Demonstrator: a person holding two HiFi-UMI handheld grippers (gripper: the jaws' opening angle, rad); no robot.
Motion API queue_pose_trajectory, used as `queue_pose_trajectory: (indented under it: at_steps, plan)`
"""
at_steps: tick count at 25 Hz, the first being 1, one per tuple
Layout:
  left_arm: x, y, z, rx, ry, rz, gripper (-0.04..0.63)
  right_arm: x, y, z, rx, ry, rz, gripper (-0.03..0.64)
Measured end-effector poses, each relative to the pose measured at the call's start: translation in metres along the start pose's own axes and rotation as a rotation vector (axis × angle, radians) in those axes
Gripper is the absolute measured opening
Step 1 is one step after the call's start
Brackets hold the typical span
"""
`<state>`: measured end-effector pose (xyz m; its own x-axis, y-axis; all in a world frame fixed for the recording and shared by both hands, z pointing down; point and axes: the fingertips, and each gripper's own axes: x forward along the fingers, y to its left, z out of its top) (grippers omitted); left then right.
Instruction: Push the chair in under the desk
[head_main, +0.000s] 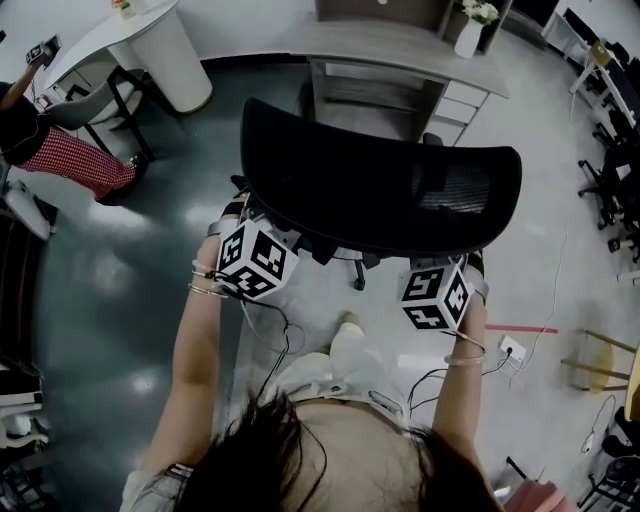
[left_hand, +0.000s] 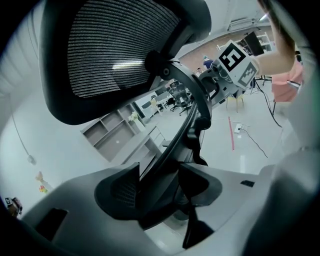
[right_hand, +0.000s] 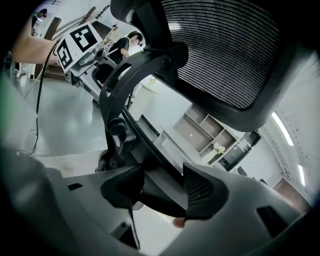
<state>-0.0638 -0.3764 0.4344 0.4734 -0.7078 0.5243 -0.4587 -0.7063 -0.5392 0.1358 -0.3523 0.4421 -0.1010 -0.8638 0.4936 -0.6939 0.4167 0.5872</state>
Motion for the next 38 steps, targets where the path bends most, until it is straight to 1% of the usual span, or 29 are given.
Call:
queue_pose_trajectory:
  at_steps: [8,23,28,38]
  plan:
    - [0.012,0.014,0.001,-0.002,-0.014,0.010,0.242,0.014,-0.008,0.006,0.000,0.006,-0.003,0.229]
    - [0.055,0.049,0.005,0.004,-0.031,0.019,0.242,0.061,-0.035,0.016,0.000,0.004,-0.011,0.229]
    - [0.067,0.058,0.009,-0.011,-0.024,0.009,0.242,0.073,-0.045,0.018,-0.002,0.007,-0.010,0.229]
    - [0.081,0.074,0.007,-0.007,-0.038,-0.008,0.247,0.089,-0.049,0.024,0.001,0.016,-0.026,0.229]
